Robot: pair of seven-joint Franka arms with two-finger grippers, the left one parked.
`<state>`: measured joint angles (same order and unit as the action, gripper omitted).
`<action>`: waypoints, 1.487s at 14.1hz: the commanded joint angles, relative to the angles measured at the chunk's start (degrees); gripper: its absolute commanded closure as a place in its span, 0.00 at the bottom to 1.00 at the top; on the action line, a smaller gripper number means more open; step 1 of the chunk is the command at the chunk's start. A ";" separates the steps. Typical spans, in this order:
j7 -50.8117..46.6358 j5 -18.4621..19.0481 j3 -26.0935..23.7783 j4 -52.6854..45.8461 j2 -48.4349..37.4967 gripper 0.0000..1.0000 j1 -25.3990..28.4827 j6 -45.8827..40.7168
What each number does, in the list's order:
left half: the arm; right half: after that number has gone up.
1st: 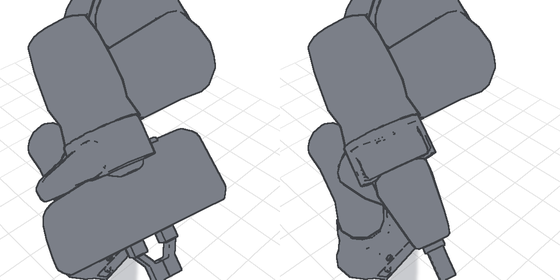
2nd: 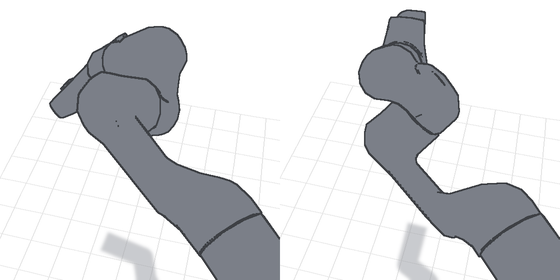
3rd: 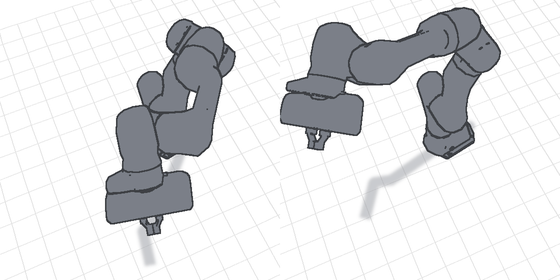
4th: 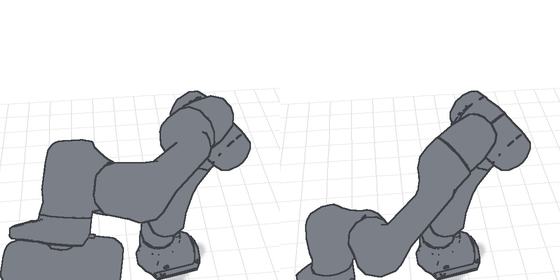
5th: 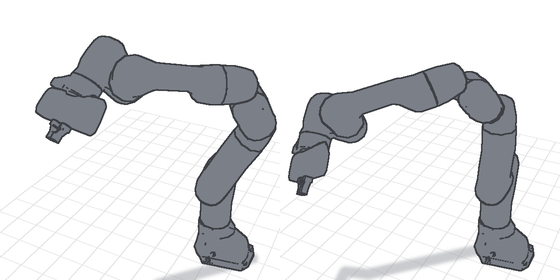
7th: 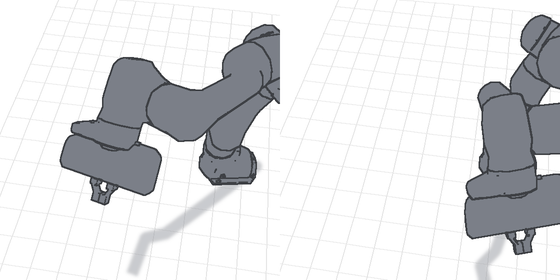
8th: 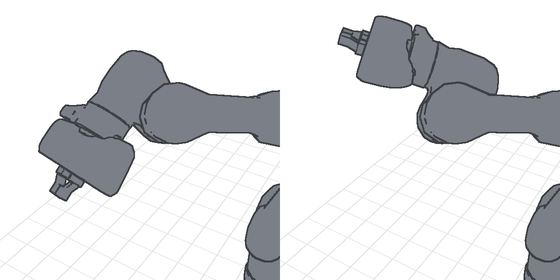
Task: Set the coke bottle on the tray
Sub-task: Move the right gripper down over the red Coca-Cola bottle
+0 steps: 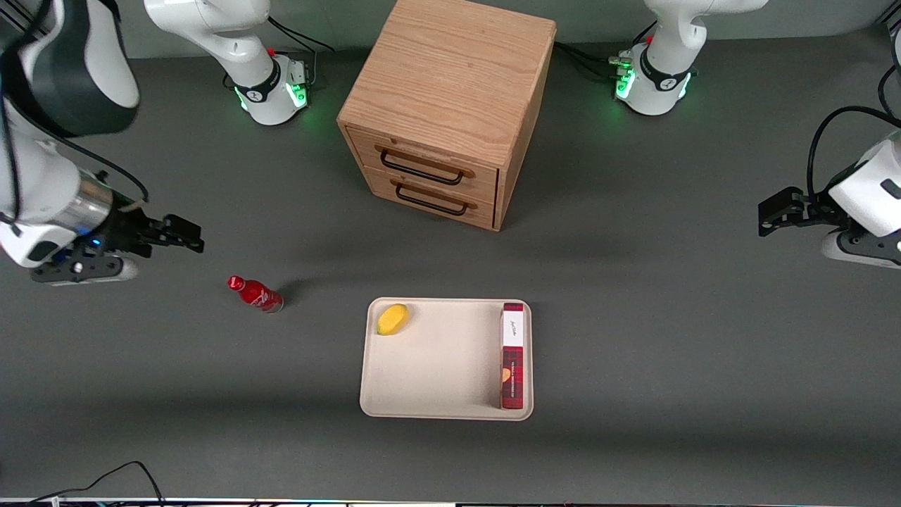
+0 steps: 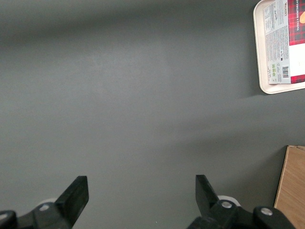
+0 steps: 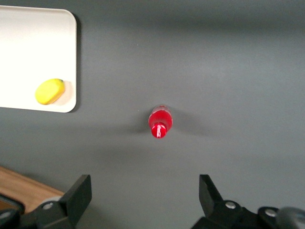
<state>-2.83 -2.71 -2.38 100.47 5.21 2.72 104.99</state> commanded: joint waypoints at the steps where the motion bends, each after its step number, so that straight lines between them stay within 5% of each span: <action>1: -1.30 -1.07 -0.86 11.04 -3.45 0.00 0.36 10.28; 8: -0.52 -0.37 -1.22 25.30 -2.31 0.01 0.27 28.23; 21: -0.16 4.55 -1.22 25.39 3.32 0.13 -0.34 34.84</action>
<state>-3.07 0.64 -3.63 125.69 8.37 2.60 138.67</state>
